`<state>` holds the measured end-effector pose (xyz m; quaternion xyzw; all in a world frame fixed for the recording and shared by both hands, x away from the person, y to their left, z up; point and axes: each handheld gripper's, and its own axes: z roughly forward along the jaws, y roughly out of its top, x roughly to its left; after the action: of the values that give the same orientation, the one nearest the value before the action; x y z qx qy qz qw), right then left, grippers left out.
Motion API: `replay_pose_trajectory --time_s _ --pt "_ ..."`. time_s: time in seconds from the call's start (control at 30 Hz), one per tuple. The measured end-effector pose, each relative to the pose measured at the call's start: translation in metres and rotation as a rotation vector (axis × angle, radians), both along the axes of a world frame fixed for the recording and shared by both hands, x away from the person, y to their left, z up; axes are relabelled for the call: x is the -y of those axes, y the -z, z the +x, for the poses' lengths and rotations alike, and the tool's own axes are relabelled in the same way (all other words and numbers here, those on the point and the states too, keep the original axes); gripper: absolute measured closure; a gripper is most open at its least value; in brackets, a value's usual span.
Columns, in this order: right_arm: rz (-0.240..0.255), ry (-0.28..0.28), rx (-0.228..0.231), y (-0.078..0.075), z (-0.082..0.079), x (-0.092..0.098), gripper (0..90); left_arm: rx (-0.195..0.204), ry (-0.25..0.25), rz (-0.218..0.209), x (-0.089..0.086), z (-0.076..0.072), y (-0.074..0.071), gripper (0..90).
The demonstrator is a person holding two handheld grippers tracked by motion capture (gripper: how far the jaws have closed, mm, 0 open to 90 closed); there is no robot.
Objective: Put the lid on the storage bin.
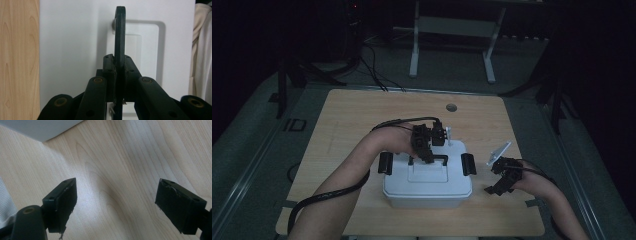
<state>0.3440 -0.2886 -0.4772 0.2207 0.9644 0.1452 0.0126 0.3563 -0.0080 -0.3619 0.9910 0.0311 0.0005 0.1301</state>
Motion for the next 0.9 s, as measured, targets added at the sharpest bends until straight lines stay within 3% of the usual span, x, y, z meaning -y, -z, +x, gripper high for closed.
replay_pose_trajectory --time_s 0.23,0.37,0.5,0.8,0.9 --pt "0.0 0.0 -0.001 0.0 0.0 -0.002 17.1 -0.01 -0.006 -0.02 -0.002 0.0 0.001 83.3" --pt "-0.001 -0.006 0.0 0.0 0.0 -0.003 17.1 0.016 -0.018 -0.014 -0.003 0.0 0.003 80.1" --pt "0.007 -0.003 0.0 -0.001 0.0 -0.003 17.1 0.02 -0.054 -0.04 -0.01 0.002 0.006 59.2" --pt "0.008 0.001 -0.002 -0.001 0.0 -0.002 17.1 0.043 -0.158 -0.096 -0.034 0.008 0.006 26.8" --pt "0.011 0.004 0.003 -0.002 0.0 -0.003 17.1 0.056 -0.192 -0.147 -0.05 0.009 0.006 19.3"
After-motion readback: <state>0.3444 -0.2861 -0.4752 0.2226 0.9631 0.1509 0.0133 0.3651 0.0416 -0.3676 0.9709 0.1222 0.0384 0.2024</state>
